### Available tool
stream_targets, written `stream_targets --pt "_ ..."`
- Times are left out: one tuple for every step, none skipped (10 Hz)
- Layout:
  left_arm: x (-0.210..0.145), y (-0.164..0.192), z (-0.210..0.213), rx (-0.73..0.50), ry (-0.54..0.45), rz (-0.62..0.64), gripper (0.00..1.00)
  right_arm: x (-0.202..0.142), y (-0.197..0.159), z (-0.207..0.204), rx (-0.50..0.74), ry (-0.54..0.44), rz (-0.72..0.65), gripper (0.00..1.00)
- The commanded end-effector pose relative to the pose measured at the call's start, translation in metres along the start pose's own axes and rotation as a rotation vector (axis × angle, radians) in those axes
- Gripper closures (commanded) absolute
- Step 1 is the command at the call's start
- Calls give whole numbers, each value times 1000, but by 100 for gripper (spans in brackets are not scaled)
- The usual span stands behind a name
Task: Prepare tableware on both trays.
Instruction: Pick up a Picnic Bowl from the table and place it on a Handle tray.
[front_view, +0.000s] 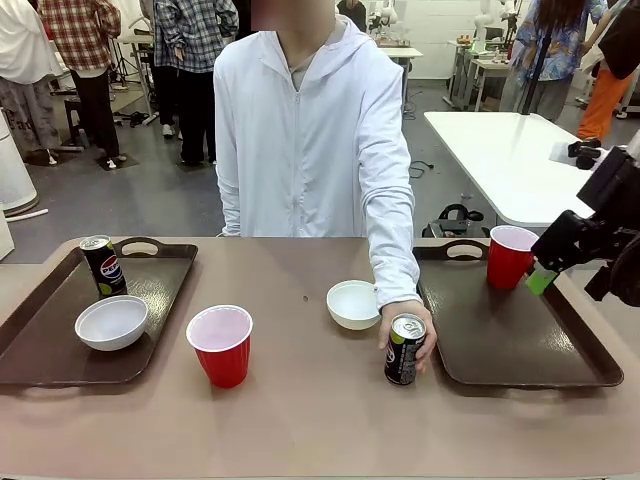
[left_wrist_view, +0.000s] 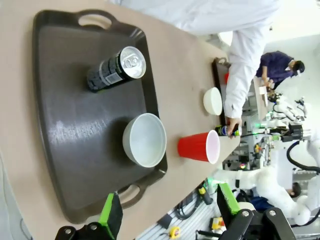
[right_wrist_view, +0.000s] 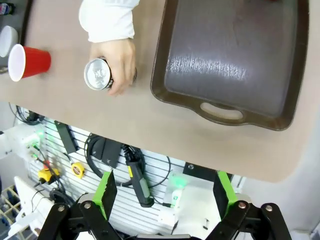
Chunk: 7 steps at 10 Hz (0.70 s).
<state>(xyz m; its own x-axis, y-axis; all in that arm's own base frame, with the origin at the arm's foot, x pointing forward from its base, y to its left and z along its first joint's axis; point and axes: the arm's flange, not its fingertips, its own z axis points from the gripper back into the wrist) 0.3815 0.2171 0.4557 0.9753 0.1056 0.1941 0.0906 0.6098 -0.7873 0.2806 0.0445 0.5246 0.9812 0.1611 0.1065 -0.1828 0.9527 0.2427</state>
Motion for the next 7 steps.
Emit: stream_targets --pt "0 -2 1 -5 -7 19 0 -4 -11 -1 6 -21 3 0" --pt "0 -2 1 -5 -7 19 0 -4 -11 -1 6 -21 3 0" --pt "0 -2 1 -5 -7 19 0 -4 -11 -1 6 -21 3 0" --pt "0 -2 1 -5 -7 19 0 -4 -11 -1 6 -21 3 0" --pt "0 -2 1 -5 -7 19 0 -4 -11 -1 6 -21 3 0" --pt "0 -2 1 -5 -7 19 0 -2 -9 5 26 -14 -13 0" --pt "0 -2 1 -5 -7 19 0 -1 5 1 -42 25 69 0"
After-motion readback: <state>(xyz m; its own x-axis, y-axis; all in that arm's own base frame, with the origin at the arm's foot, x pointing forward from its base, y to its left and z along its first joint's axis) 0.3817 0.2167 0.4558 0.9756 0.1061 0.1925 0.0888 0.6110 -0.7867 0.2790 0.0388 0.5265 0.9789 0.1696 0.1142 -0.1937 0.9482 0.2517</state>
